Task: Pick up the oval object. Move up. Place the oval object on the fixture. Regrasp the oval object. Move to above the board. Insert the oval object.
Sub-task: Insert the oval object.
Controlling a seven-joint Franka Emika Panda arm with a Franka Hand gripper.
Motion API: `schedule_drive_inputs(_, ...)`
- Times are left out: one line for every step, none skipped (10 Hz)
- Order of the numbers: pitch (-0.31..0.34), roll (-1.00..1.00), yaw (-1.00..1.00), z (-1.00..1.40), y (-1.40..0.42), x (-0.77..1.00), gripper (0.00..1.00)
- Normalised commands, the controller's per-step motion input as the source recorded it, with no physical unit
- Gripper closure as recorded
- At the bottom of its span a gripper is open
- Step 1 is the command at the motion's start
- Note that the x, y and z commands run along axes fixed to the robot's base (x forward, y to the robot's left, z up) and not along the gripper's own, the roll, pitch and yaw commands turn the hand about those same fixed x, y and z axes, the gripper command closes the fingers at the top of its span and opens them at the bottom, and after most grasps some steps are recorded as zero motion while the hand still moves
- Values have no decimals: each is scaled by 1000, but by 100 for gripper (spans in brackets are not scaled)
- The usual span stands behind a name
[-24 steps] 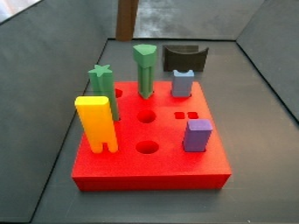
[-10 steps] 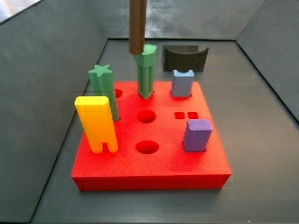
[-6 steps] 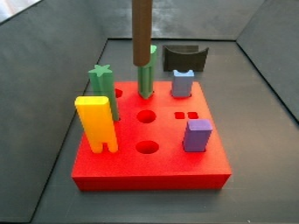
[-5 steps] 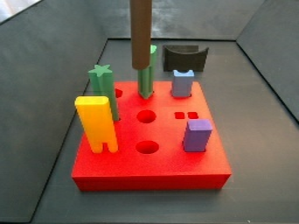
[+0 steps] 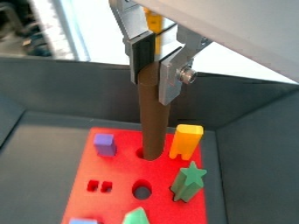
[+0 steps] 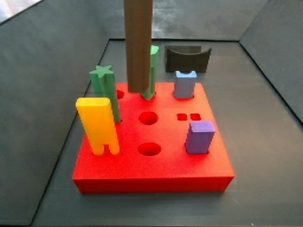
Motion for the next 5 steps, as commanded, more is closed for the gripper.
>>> schedule_drive_inputs(0, 0, -966, -260, -223, 0, 100)
schedule_drive_inputs(0, 10, -1000, -266, -126, 0, 100)
schedule_drive_inputs(0, 21, -1000, -274, -103, 0, 100)
schedule_drive_inputs(0, 21, -834, -260, -137, 189, 100)
schedule_drive_inputs(0, 24, -711, -251, -171, 331, 100)
